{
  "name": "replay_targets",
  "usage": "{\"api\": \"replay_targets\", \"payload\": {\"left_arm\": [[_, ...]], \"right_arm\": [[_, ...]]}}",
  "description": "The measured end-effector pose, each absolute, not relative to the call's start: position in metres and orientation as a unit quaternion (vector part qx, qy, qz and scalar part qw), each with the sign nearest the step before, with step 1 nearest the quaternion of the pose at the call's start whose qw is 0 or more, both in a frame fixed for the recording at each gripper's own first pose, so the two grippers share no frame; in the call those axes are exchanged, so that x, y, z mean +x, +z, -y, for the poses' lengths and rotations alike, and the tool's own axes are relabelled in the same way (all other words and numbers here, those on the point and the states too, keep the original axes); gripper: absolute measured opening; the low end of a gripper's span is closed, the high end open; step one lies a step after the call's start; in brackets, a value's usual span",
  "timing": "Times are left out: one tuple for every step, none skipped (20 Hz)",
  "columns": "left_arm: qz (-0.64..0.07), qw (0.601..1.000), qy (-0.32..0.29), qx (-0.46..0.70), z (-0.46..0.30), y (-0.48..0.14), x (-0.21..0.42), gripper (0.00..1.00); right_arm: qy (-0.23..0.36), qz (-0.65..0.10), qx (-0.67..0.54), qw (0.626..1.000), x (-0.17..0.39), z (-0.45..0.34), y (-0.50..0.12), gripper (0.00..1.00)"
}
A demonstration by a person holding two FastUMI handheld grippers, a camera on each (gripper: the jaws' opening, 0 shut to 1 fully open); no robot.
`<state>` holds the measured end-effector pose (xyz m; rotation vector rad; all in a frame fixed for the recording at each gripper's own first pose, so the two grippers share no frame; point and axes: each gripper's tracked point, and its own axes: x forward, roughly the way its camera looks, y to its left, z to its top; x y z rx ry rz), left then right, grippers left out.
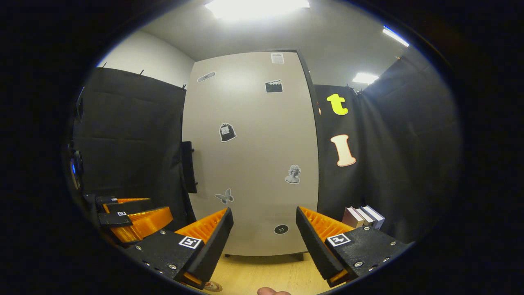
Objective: Open the cabinet door with the right hand, grasp the bottle in the cabinet with the left hand and place it on the coaster, then close the cabinet door with the right hand.
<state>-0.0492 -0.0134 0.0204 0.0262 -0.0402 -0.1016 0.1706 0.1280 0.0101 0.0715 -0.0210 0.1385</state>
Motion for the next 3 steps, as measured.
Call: {"api": "replay_targets", "payload": {"left_arm": [[0.021,0.998,-0.053,0.009,0.0140,0.0206,-0.0490,0.81],[0.020,0.998,-0.055,0.004,0.0141,0.0197,-0.0484,0.76],[0.016,0.998,-0.056,0.002,0.0133,0.0176,-0.0479,0.71]], "right_arm": [[0.068,0.012,0.035,0.997,0.1705,-0.1282,0.0113,0.95],[0.066,0.015,0.035,0.997,0.1707,-0.1268,0.0126,0.95],[0.064,0.017,0.037,0.997,0.1714,-0.1271,0.0134,0.95]]}}
